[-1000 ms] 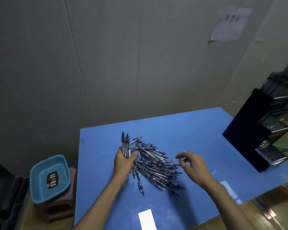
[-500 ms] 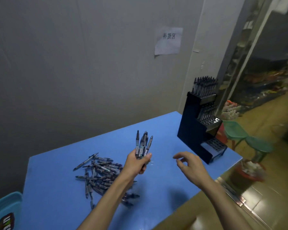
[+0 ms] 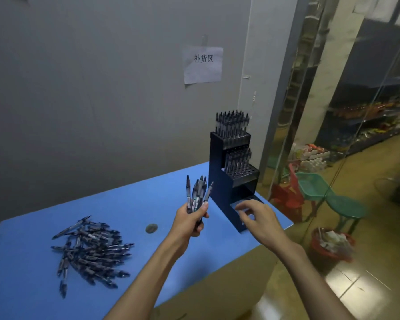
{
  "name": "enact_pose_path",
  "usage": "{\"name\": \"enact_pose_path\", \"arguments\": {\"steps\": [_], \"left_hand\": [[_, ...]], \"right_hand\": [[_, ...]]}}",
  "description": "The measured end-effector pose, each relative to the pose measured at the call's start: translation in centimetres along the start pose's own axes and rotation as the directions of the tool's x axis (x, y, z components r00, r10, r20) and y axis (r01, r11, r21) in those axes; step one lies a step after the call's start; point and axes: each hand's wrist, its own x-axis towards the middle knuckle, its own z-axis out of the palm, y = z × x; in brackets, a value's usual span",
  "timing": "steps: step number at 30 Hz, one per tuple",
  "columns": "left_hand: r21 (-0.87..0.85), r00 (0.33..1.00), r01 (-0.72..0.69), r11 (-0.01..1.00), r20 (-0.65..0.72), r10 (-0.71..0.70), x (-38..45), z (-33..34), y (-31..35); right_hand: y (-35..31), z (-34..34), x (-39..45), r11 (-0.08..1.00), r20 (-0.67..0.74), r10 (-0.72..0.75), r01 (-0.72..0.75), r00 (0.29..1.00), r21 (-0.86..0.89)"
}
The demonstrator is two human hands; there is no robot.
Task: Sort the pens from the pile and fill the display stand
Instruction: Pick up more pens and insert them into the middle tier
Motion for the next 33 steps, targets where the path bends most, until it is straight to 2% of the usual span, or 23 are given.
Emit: {"name": "enact_pose_path", "arguments": {"steps": [6,17,21,33], "left_hand": [[-0.051,0.999,0.032,0.998,0.032,-0.03,2.6,4.0,-0.6],[-0.156,0.994,-0.034,0.987,-0.112,0.017,12.6,9.0,-0.3],[-0.188,0.985,-0.058,0.98,-0.172,0.025,15.6,9.4,0.0],[-0.145,0.935,-0.117,0.982,-0.349,0.06,18.9,10.6,0.4]], "right_hand": [[4.0,-1.9,2.4,1.0,0.006,-0.027,0.027,1.0,0.013],[10.4,-3.6,12.4,0.992,0.071,-0.119,0.122,0.99,-0.035],[10.8,-3.8,16.0,0.98,0.106,-0.187,0.193,0.977,-0.052],[10.2,-1.9,22.6,0.915,0.119,-0.402,0.392,0.908,0.099]]}}
